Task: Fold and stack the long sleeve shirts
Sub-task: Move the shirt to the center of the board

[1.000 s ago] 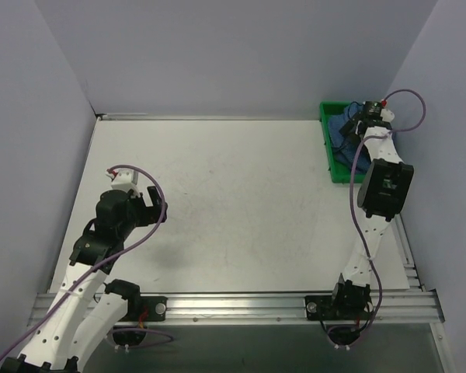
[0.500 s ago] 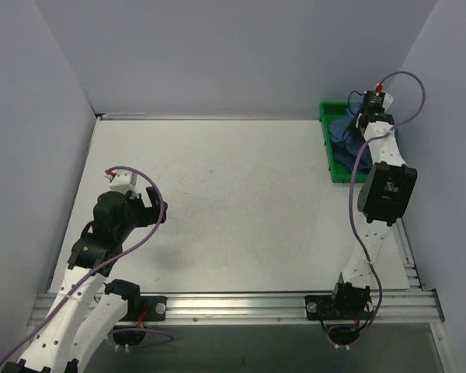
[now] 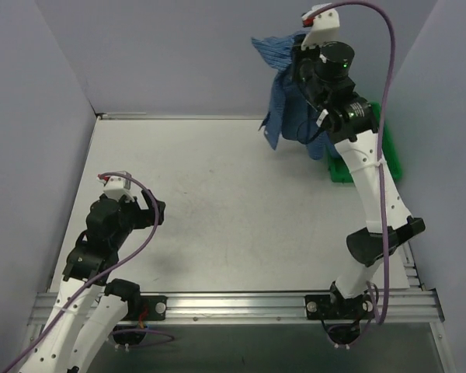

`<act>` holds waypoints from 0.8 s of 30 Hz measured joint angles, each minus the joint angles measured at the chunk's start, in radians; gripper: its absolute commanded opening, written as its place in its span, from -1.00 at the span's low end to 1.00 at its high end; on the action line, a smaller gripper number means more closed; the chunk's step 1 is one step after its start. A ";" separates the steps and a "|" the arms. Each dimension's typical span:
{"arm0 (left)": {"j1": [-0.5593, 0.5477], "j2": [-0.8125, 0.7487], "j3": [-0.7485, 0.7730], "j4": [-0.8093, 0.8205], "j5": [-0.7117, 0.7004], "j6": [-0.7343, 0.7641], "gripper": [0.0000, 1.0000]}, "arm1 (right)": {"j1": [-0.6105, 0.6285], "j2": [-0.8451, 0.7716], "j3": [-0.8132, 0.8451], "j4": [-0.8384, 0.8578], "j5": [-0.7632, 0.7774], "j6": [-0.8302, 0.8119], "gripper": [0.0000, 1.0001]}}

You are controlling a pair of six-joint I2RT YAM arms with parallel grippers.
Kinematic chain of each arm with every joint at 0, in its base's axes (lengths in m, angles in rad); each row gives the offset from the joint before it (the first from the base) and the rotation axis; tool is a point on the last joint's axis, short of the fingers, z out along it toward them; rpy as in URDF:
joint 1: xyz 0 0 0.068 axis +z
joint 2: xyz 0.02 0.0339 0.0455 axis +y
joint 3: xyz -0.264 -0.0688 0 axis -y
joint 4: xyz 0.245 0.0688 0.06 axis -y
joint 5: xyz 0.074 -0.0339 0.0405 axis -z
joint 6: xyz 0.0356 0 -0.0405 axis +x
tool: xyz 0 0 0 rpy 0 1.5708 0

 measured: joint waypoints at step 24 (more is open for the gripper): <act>0.000 -0.098 -0.012 0.002 -0.026 -0.001 0.95 | 0.579 -0.084 -0.907 0.018 -0.145 0.125 0.72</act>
